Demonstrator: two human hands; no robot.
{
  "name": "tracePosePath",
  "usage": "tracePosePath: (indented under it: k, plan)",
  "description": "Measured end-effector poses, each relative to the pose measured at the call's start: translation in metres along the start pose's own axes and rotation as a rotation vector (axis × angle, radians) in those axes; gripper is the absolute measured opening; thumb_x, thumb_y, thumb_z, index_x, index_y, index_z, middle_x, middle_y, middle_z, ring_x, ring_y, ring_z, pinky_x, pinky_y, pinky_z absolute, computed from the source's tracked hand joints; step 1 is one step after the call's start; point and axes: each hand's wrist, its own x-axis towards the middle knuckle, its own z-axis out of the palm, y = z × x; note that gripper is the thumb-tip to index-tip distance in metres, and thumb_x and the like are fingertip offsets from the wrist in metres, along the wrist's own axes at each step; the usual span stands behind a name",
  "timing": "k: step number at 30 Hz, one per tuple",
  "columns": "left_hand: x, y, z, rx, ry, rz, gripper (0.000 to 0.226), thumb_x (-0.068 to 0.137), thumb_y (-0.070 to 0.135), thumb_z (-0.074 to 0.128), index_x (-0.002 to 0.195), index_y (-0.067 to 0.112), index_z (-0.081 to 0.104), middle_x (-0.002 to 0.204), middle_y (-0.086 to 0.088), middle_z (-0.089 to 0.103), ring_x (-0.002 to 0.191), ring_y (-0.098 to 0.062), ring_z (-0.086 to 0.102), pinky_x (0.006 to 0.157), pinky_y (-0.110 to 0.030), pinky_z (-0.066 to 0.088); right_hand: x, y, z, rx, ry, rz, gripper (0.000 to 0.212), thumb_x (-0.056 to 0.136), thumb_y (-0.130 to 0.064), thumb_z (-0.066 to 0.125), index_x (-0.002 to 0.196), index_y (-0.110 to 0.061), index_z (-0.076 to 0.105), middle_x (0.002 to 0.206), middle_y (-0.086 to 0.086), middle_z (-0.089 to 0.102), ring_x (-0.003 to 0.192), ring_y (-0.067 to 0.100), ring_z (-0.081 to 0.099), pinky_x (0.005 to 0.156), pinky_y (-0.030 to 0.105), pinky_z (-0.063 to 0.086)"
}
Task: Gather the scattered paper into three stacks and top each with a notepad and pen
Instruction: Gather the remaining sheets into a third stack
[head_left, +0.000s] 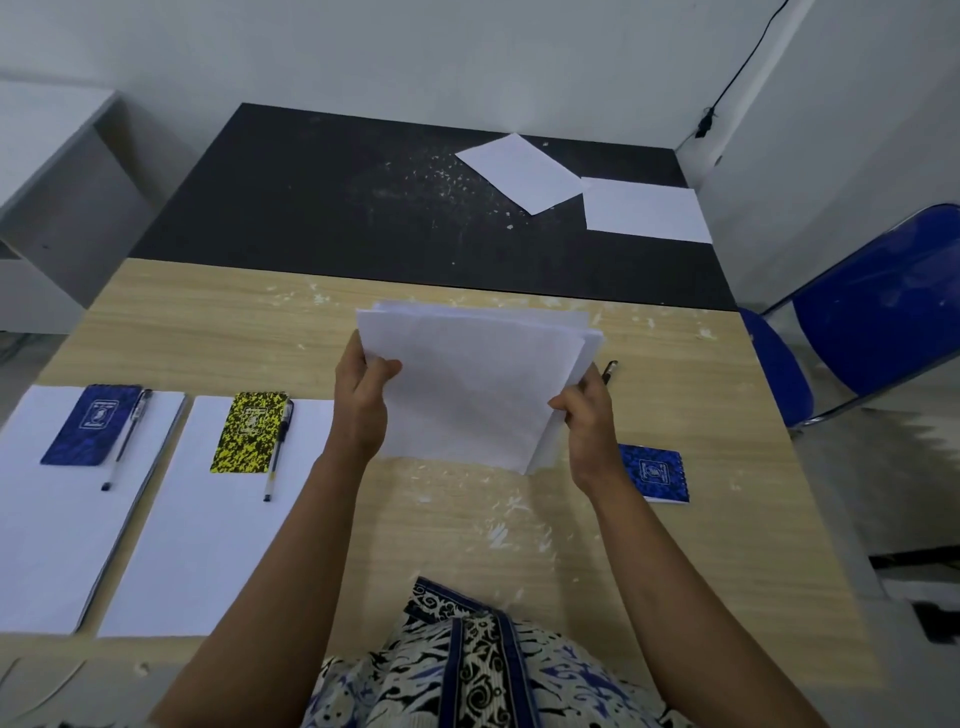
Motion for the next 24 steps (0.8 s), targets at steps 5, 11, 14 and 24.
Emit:
tracePosePath:
  k: [5,11,14,24]
  plan:
    - [0.001,0.004,0.005,0.009,-0.004,0.054,0.065,0.071,0.041,0.051,0.123,0.002,0.051,0.102,-0.002,0.06,0.09,-0.012,0.059,0.067,-0.016,0.048,0.0,-0.004,0.007,0.012,-0.024,-0.063,0.04,0.073,-0.009,0.048,0.113,-0.009,0.055,0.101,0.0,0.061,0.091,0.014,0.059,0.074,0.03,0.049]
    - [0.005,0.004,0.004,-0.034,0.042,0.049,0.057,0.072,0.041,0.049,0.114,0.003,0.051,0.096,0.001,0.058,0.083,-0.004,0.057,0.065,-0.015,0.046,0.004,-0.003,0.005,0.019,0.058,-0.031,0.036,0.071,-0.012,0.05,0.105,0.002,0.052,0.09,0.002,0.058,0.079,0.01,0.057,0.064,0.023,0.046]
    - [0.004,-0.011,0.002,0.042,0.055,-0.041,0.062,0.072,0.041,0.054,0.123,0.006,0.051,0.109,-0.007,0.061,0.097,-0.017,0.06,0.075,-0.028,0.051,0.003,0.004,0.01,-0.051,0.098,0.058,0.021,0.078,-0.009,0.055,0.098,-0.01,0.059,0.086,-0.003,0.06,0.074,0.009,0.057,0.061,0.022,0.045]
    - [-0.004,-0.009,0.005,0.061,0.152,-0.075,0.031,0.085,0.027,0.055,0.11,0.01,0.056,0.097,0.003,0.063,0.084,-0.005,0.061,0.068,-0.02,0.047,0.003,0.001,0.012,0.019,0.163,0.119,0.012,0.071,-0.011,0.053,0.083,-0.014,0.054,0.081,-0.003,0.059,0.075,0.016,0.055,0.064,0.032,0.043]
